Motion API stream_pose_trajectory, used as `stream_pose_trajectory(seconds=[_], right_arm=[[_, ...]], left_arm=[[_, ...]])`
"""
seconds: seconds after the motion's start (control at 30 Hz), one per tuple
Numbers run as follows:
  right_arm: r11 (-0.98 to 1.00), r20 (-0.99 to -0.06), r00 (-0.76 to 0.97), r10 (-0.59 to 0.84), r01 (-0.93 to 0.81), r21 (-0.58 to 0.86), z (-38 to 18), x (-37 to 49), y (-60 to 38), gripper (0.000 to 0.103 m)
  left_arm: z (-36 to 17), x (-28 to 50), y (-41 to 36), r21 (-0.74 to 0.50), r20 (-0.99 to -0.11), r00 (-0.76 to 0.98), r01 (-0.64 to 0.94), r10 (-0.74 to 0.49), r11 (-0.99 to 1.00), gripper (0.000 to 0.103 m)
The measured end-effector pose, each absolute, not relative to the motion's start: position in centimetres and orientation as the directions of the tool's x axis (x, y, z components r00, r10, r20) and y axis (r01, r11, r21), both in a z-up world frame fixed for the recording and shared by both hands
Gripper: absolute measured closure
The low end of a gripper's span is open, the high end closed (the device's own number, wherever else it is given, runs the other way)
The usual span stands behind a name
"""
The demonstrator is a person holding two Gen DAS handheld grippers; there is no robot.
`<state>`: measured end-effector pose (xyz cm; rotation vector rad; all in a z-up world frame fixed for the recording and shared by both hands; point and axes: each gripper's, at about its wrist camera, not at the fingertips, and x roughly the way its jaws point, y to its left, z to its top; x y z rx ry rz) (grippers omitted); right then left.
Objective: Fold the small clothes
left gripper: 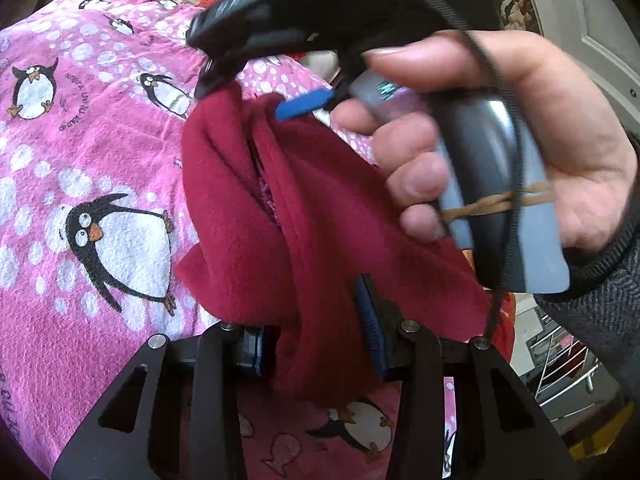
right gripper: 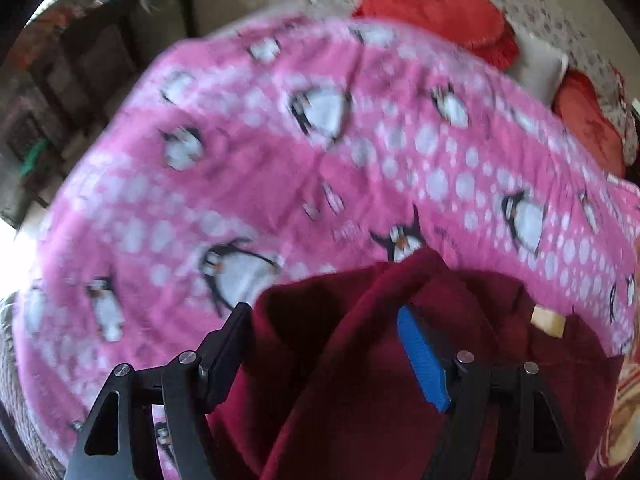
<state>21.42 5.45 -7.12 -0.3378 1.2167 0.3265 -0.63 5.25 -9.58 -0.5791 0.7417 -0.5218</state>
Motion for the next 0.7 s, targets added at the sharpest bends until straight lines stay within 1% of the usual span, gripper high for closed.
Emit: stream_pose_trajectory(seconds=[0.03, 0.1, 0.17, 0.2, 0.27, 0.3, 0.37, 0.4, 0.47, 0.5, 0.53, 0.57, 0.6, 0.7], right_arm=[[0.909, -0.956, 0.288, 0.05, -0.411, -0.076, -7.5, 21.6, 5.2, 0.03], [0.919, -0.966, 0.255, 0.031, -0.388, -0.073, -8.6, 22.3, 4.8, 0.023], [0.92, -0.976, 0.212, 0.051, -0.389, -0.036, -9.4, 22.7, 4.6, 0.022], [0.921, -0.976, 0.208, 0.068, -0.39, -0.019, -9.3, 22.7, 4.4, 0.028], [0.923, -0.973, 0.199, 0.118, -0.384, 0.033, -8.6, 22.8, 3.5, 0.057], [0.922, -0.971, 0.193, 0.142, -0.383, 0.059, -8.1, 23.0, 2.8, 0.063], [0.918, -0.963, 0.161, 0.216, -0.371, 0.143, -7.4, 23.1, 1.0, 0.089], [0.911, -0.948, 0.148, 0.282, -0.351, 0.216, -6.9, 23.2, -0.1, 0.09], [0.9, -0.928, 0.163, 0.334, -0.347, 0.263, -5.9, 22.9, -1.5, 0.092], [0.893, -0.912, 0.171, 0.372, -0.335, 0.301, -5.3, 22.7, -2.5, 0.092], [0.888, -0.902, 0.181, 0.393, -0.33, 0.32, -4.8, 22.4, -3.0, 0.092], [0.88, -0.888, 0.191, 0.417, -0.33, 0.342, -4.2, 22.1, -3.7, 0.092], [0.873, -0.877, 0.199, 0.437, -0.328, 0.361, -3.6, 21.9, -4.6, 0.092], [0.852, -0.839, 0.231, 0.492, -0.324, 0.411, -1.5, 21.5, -7.0, 0.092]], left_arm=[[-9.6, -0.7, 5.3, -0.65, -0.469, 0.627, 0.232, -0.622, 0.723, 0.064], [-9.6, -0.7, 5.5, -0.653, -0.467, 0.626, 0.232, -0.625, 0.72, 0.064], [-9.7, -0.7, 5.6, -0.656, -0.466, 0.624, 0.232, -0.627, 0.718, 0.064], [-9.7, -0.7, 5.7, -0.658, -0.466, 0.623, 0.23, -0.628, 0.717, 0.064], [-9.7, -0.7, 5.9, -0.662, -0.468, 0.621, 0.225, -0.629, 0.715, 0.064], [-9.7, -0.6, 5.9, -0.663, -0.472, 0.62, 0.218, -0.626, 0.716, 0.064], [-9.6, -0.3, 6.0, -0.66, -0.501, 0.616, 0.182, -0.607, 0.729, 0.064], [-9.3, 0.1, 5.8, -0.651, -0.52, 0.615, 0.162, -0.592, 0.741, 0.064], [-8.6, 0.1, 5.3, -0.623, -0.559, 0.614, 0.132, -0.557, 0.771, 0.065], [-8.0, -0.1, 5.0, -0.588, -0.581, 0.623, 0.124, -0.524, 0.799, 0.071], [-7.4, -0.3, 4.6, -0.552, -0.594, 0.634, 0.127, -0.495, 0.824, 0.074], [-6.7, -0.5, 4.1, -0.521, -0.6, 0.645, 0.135, -0.474, 0.843, 0.077], [-6.0, -0.7, 3.7, -0.49, -0.603, 0.658, 0.141, -0.451, 0.86, 0.078], [-3.8, -1.3, 2.3, -0.411, -0.598, 0.694, 0.163, -0.4, 0.897, 0.079]])
